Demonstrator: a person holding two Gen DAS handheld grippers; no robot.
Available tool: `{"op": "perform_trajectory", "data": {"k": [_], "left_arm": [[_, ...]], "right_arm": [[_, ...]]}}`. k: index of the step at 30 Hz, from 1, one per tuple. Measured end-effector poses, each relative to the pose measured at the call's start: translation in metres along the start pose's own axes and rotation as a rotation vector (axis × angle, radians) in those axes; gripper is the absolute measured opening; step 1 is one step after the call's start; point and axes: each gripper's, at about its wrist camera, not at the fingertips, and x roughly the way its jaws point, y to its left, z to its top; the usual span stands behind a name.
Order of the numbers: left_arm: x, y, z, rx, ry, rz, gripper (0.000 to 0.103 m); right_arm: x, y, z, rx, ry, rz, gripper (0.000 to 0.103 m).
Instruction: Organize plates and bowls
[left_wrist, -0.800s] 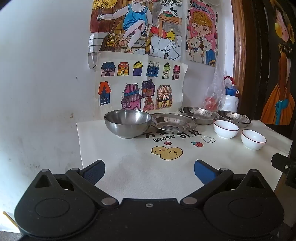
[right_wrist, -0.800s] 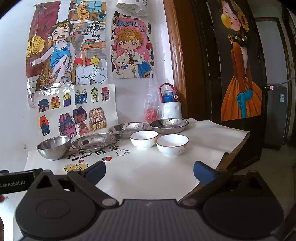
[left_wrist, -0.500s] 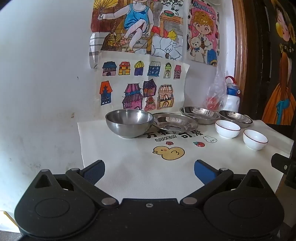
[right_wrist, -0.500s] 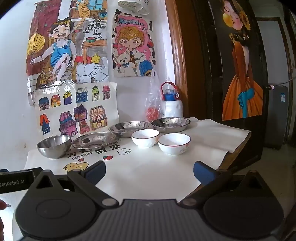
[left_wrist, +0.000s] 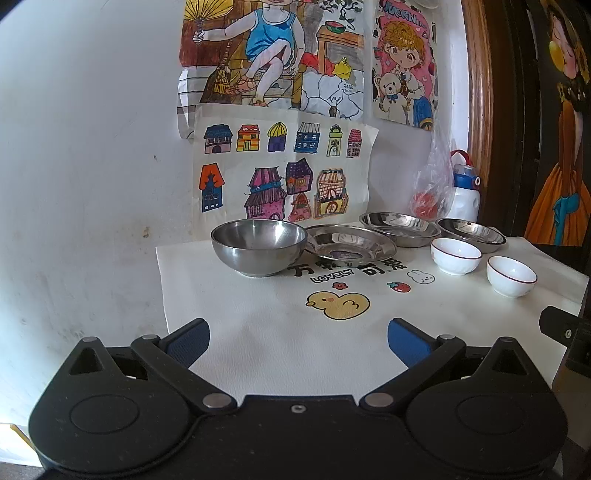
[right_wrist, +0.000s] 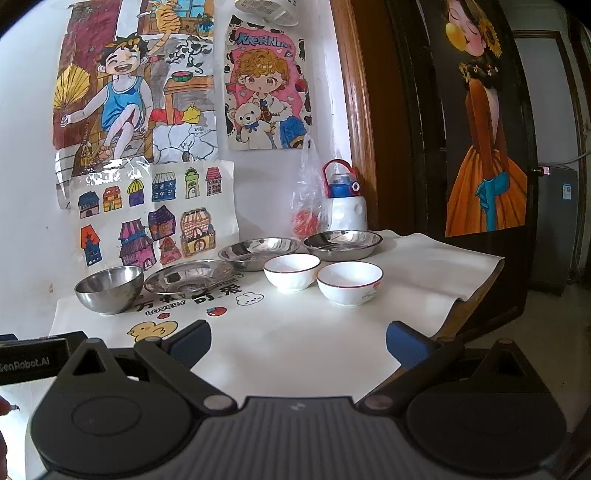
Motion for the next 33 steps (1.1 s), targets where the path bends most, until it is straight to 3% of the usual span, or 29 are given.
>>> {"op": "perform_trajectory", "data": {"k": [33], "left_arm": [[-0.0009,-0.0018,-0.001,0.01,-0.004,0.006,0.102]], "right_arm": [[0.0001,0.0019,-0.0007,-0.008,0.005,0.002,0.103]]}}
